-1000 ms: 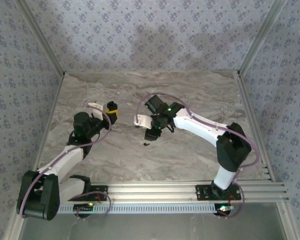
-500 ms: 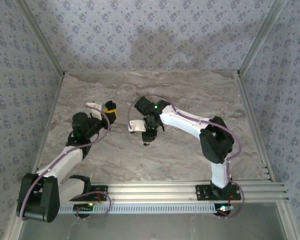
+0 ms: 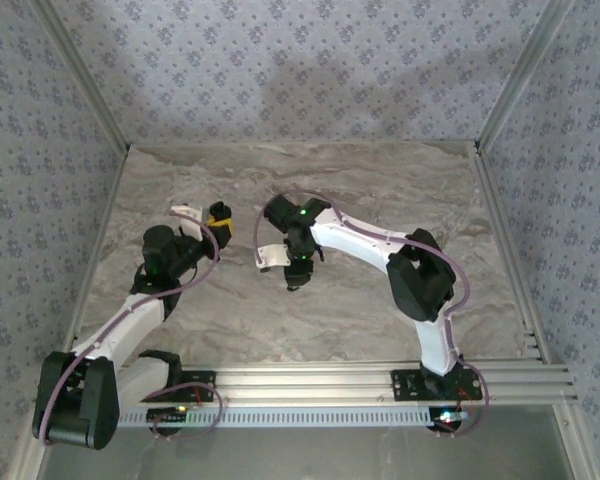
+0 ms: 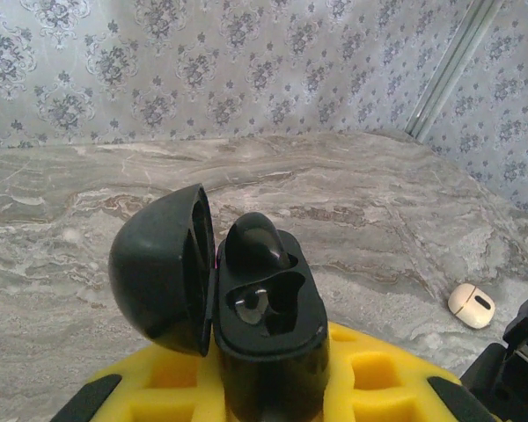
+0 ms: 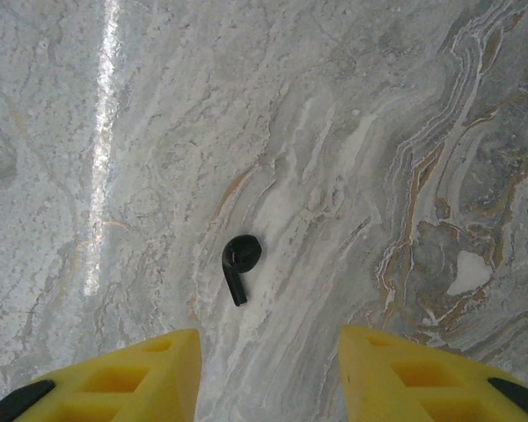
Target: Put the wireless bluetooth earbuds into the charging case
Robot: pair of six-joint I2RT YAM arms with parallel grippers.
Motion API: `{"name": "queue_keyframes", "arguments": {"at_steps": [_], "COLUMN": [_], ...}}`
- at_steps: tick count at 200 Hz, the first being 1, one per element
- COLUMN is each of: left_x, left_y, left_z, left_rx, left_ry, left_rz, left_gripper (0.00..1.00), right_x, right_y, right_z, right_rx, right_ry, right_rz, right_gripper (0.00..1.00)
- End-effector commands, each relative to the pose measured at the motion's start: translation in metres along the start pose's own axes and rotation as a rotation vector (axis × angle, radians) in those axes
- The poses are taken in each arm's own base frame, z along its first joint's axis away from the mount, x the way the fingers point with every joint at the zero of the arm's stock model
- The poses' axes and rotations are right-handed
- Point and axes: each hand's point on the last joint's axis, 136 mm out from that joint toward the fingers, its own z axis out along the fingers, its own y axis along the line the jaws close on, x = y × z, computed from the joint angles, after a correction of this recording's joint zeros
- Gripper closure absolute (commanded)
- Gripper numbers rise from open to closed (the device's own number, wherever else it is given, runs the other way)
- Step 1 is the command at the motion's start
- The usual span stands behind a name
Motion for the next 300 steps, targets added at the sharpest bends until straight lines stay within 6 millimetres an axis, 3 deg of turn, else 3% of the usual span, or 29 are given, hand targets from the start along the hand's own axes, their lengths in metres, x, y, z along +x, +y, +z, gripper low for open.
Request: {"name": "queue_keyframes", "arguments": {"at_steps": [1,102,177,246,300], "left_x": [-0.008,-0.008,-0.009,-0.008,-0.005], "left_y": [-0.001,-0.001,-0.003,-0.004,-0.004], "left_z": [-0.002,-0.002,-0.002,0.000,0.003], "left_rx": [0.006,0.007,0.017,0.025,0.036], "left_ry": [-0.023,-0.019,-0.018,-0.011,0.002], "left_rz": [0.015,0.017,0.016,0.006,-0.007], "left_gripper": [0.86,0.86,0.86,0.86,0.86], "right_x": [0.005,0.031,0.062,0.049,0.037], "right_y": [0.006,0.004,0.015,0.012,0.005], "right_z": [0.004,0.013,-0.005,-0.028,-0.032], "right_rx": [-0.048,-0.076,-0.064,0.005,0.029], "right_ry": [0.042,0.104,0.111,0.008,-0.042], "right_rz": [-0.067,-0.003,0.129,0.174,0.175], "right_gripper": [0.55,0.64,0.67,0.65,0.64]}}
